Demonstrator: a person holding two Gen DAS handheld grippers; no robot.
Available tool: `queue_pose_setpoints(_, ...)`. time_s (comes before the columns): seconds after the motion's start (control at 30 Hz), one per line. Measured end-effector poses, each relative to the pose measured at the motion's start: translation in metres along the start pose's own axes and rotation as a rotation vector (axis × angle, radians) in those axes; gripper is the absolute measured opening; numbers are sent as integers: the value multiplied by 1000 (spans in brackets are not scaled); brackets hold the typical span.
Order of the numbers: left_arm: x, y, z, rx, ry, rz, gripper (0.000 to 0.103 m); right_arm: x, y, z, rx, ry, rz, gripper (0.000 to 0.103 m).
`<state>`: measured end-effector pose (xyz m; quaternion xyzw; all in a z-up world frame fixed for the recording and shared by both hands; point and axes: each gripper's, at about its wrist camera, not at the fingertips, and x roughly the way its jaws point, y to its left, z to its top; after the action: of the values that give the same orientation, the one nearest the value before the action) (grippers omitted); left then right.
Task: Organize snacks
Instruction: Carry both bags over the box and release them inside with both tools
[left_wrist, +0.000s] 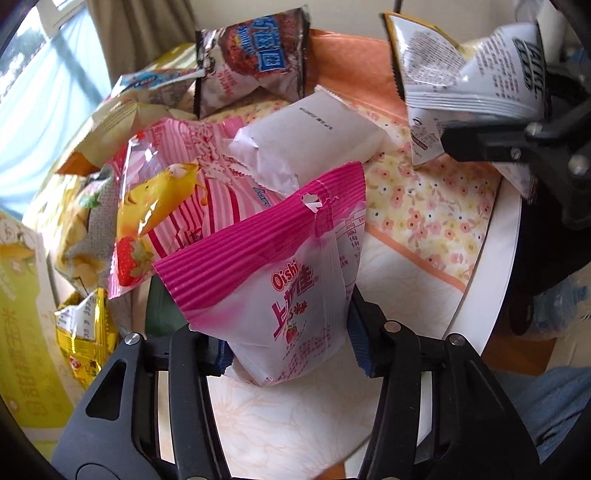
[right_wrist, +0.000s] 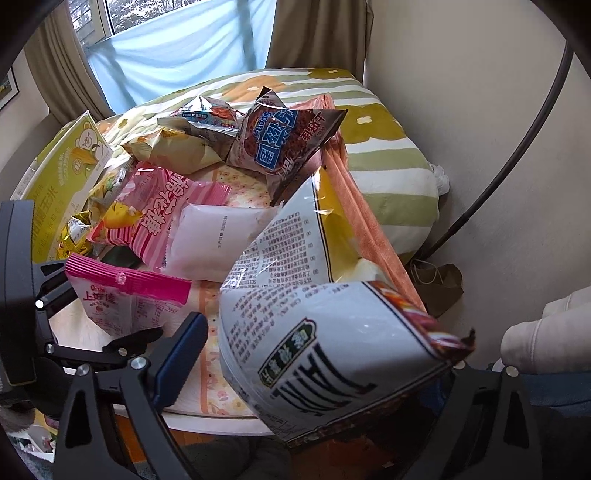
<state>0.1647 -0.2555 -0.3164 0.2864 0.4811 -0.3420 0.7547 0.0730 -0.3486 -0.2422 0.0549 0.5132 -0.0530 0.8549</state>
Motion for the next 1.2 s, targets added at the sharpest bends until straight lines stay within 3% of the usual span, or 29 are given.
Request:
queue_pose_setpoints(0.1, -1, 9, 5, -44, 9, -7, 44, 2, 2, 0, -38, -5, -32, 79)
queue_pose_setpoints(0.43, -7, 24, -1, -122, 30, 8, 43, -6, -2, -2, -52, -28, -35, 60)
queue_pose_setpoints(0.83, -81, 35, 6, -216, -71, 77, 43, -54, 10, 15, -86, -123, 3, 59)
queue_pose_setpoints(0.97, -123, 45, 10, -283, -134, 109, 43, -79, 20, 33, -144, -182, 25, 59)
queue_pose_setpoints(1.2, -187, 88, 10, -385, -230, 231, 43, -106, 57, 79, -253, -273, 126, 59)
